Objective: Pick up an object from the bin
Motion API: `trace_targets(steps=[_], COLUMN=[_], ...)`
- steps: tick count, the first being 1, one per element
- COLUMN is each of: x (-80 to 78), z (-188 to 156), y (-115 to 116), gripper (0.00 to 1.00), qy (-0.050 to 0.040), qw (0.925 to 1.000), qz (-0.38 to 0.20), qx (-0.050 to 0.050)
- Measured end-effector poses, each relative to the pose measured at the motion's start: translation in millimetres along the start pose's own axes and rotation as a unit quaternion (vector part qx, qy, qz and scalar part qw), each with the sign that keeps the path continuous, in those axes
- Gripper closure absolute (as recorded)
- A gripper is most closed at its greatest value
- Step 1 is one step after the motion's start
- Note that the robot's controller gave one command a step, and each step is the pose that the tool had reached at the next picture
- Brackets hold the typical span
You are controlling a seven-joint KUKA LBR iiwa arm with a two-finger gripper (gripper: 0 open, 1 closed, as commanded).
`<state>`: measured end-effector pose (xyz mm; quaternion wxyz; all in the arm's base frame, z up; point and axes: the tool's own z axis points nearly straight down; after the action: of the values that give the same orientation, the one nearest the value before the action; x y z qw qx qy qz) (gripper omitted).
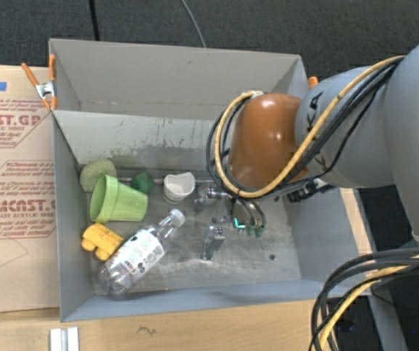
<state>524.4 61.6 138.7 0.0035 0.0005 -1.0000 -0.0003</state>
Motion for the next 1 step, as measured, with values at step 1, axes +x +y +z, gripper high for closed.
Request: trace_targets(steps=[1], x=[-2.0], z=[-3.6], y=[-0.3], gripper=[0.00], qy=[-0.0037], qw=[1.0000], qz=[0.000], qx=[0.000])
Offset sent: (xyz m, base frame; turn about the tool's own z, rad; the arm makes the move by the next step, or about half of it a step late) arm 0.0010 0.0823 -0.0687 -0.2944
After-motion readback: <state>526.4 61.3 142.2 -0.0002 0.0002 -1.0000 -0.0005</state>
